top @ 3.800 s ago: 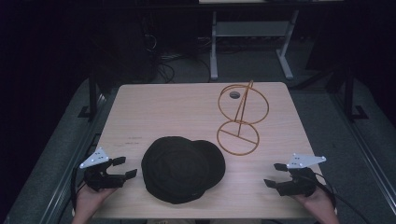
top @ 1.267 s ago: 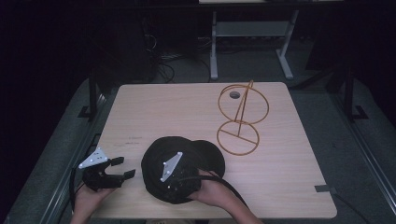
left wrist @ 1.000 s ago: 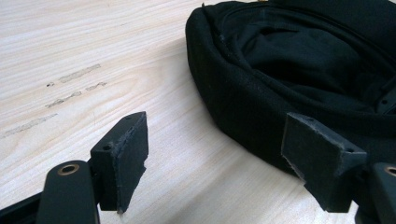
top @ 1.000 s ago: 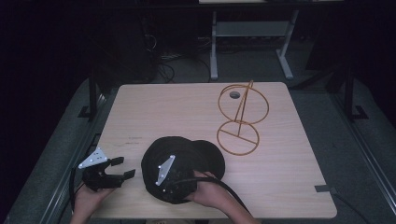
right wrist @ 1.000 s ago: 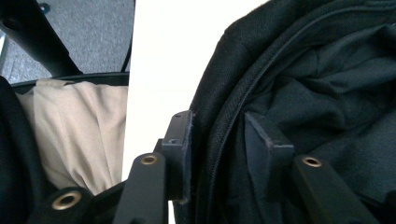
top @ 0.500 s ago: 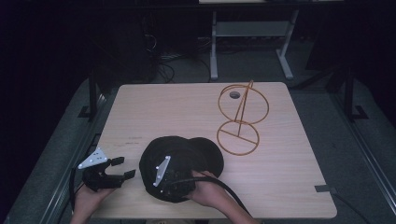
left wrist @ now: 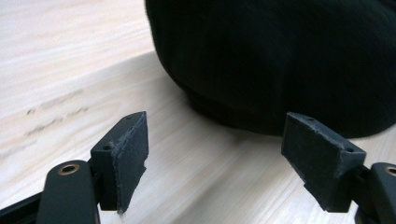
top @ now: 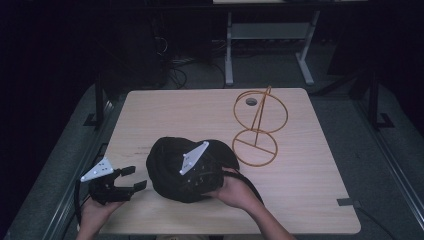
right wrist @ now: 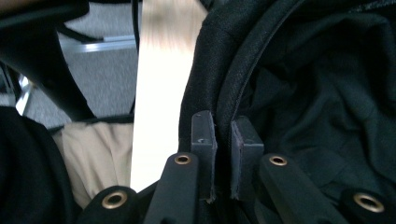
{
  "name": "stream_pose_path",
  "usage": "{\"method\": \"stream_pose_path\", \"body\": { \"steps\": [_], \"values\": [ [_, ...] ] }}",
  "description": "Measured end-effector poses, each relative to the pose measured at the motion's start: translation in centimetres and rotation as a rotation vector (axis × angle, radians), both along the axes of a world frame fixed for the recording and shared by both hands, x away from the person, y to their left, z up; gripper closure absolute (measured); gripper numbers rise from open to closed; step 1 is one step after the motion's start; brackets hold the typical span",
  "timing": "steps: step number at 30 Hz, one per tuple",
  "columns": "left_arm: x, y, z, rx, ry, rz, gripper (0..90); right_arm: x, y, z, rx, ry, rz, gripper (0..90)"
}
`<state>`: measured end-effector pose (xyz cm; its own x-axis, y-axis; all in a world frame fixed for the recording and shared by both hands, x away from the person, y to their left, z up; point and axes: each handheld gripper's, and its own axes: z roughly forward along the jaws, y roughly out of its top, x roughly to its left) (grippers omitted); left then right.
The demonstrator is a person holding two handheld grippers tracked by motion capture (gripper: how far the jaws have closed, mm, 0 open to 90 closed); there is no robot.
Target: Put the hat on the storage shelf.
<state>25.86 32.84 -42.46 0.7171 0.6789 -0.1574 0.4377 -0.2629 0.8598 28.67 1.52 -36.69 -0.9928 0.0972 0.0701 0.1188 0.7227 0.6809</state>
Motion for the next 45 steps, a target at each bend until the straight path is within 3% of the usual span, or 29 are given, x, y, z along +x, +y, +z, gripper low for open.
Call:
{"method": "stream_pose_path", "body": {
  "steps": [5, 9, 20, 25, 28, 30, 33, 34, 36, 38, 39, 42, 45],
  "values": [
    [0.0, -0.6, 0.5, -0.006, -0.017, -0.029, 22.2, 0.7, -0.8, 1.2, 0.035, 0.001, -0.018, 82.0],
    [0.1, -1.5, 1.6, -0.04, -0.06, -0.074, 22.0, 1.1, -1.3, 2.3, 0.063, -0.011, -0.02, 82.1],
    [0.7, -3.0, 4.1, -0.064, -0.149, -0.172, 20.0, 1.4, -2.3, 5.5, 0.143, -0.003, 0.011, 82.1],
    [1.2, -3.9, 4.8, -0.072, -0.177, -0.198, 19.5, 1.4, -2.4, 6.3, 0.158, -0.003, 0.022, 82.1],
    [1.7, -4.4, 5.0, -0.056, -0.193, -0.192, 18.8, 1.3, -2.4, 6.7, 0.171, -0.001, 0.039, 82.1],
    [2.1, -4.5, 5.0, -0.069, -0.202, -0.19, 18.8, 1.2, -2.5, 6.9, 0.177, -0.003, 0.048, 82.1],
    [2.5, -4.9, 5.0, -0.1, -0.207, -0.2, 25.0, 1.1, -2.6, 7.1, 0.182, 0.007, 0.054, 82.1],
    [2.6, -5.0, 5.0, -0.11, -0.214, -0.208, 33.4, 1.1, -2.8, 7.2, 0.192, 0.016, 0.058, 82.2],
    [2.9, -5.1, 5.0, -0.125, -0.217, -0.222, 37.0, 1.1, -2.9, 7.2, 0.197, 0.02, 0.061, 82.2],
    [3.1, -5.2, 5.1, -0.141, -0.218, -0.237, 50.8, 1.2, -3.0, 7.4, 0.208, 0.025, 0.063, 82.2],
    [3.2, -5.2, 5.1, -0.145, -0.219, -0.242, 50.8, 1.2, -3.0, 7.4, 0.208, 0.025, 0.063, 82.2],
    [3.4, -5.3, 5.6, -0.152, -0.228, -0.249, 67.1, 1.2, -3.3, 7.5, 0.215, 0.03, 0.063, 82.2],
    [3.5, -5.2, 5.9, -0.165, -0.228, -0.256, 74.1, 1.2, -3.5, 7.6, 0.221, 0.036, 0.059, 82.2]
  ]
}}
